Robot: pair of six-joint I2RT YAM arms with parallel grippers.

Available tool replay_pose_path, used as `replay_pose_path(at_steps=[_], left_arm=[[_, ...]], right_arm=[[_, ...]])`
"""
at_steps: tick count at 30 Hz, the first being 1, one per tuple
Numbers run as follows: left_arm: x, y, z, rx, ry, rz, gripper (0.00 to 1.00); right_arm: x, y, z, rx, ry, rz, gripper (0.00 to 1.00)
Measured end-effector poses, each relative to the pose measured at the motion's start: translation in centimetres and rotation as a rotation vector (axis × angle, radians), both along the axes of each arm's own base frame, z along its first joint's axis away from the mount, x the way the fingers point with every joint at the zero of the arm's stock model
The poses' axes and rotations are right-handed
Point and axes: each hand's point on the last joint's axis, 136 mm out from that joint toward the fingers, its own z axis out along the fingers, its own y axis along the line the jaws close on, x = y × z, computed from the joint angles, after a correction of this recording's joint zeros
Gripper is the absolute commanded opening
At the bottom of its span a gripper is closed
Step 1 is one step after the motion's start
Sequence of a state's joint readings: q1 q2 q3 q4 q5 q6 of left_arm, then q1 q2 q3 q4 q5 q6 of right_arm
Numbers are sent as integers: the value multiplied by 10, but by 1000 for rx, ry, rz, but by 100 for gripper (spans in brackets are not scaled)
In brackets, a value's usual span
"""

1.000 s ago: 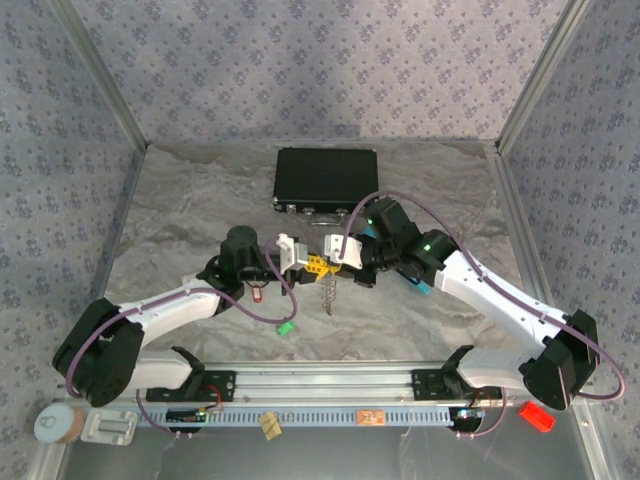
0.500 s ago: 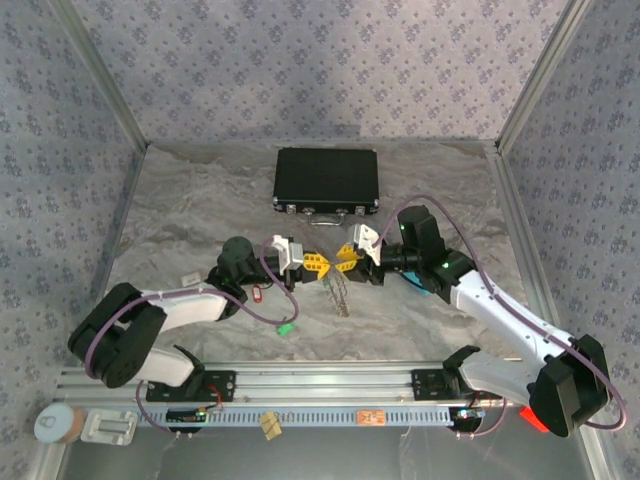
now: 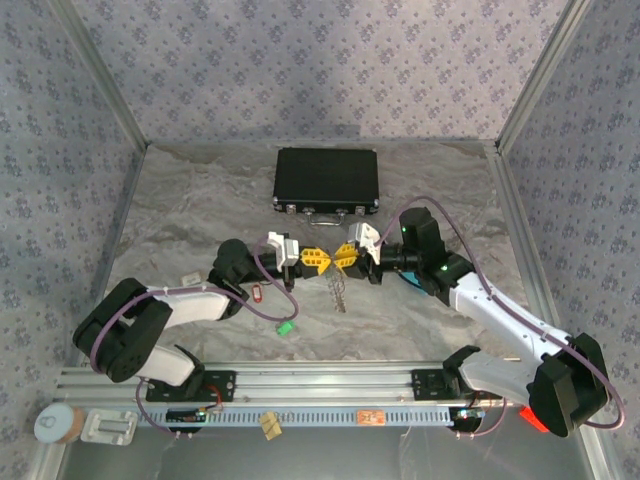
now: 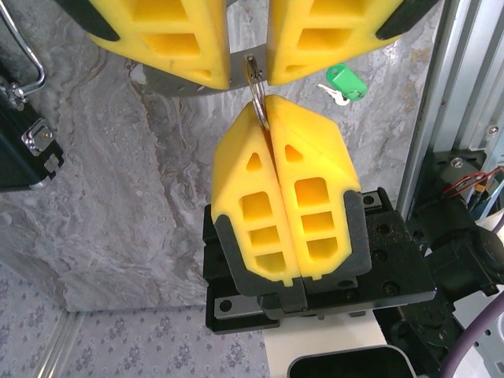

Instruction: Put the keys on the keyring

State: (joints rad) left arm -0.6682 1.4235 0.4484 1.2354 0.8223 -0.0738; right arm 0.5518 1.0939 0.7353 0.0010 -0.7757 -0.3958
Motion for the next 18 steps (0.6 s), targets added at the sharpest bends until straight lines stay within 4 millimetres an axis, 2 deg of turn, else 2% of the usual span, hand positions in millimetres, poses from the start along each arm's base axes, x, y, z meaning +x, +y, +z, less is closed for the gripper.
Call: replay_pose_path(at_steps=[3,5,7,9,10,11,18], left_arm=[[0,0,1,-5,1,0,0],[1,0,1,-9,-1,3,0],[1,0,0,-9,3,3,2],[3,0,0,-10,8,14,25],[5,0,0,-8,14,22,31],[6,0,-2,-1,17,30,33],[2,-3,-19,125,6,64,34]], right_arm=[[0,1,2,10,4,3,8],[0,2,1,13,13,8,0],[0,3,0,14,18,13,0],[0,3,0,10,23,15,0],[0,3,-1,3,25,15,0],[0,3,-1,-10,29,15,0],[0,7,-9,-217,-14,14,0]])
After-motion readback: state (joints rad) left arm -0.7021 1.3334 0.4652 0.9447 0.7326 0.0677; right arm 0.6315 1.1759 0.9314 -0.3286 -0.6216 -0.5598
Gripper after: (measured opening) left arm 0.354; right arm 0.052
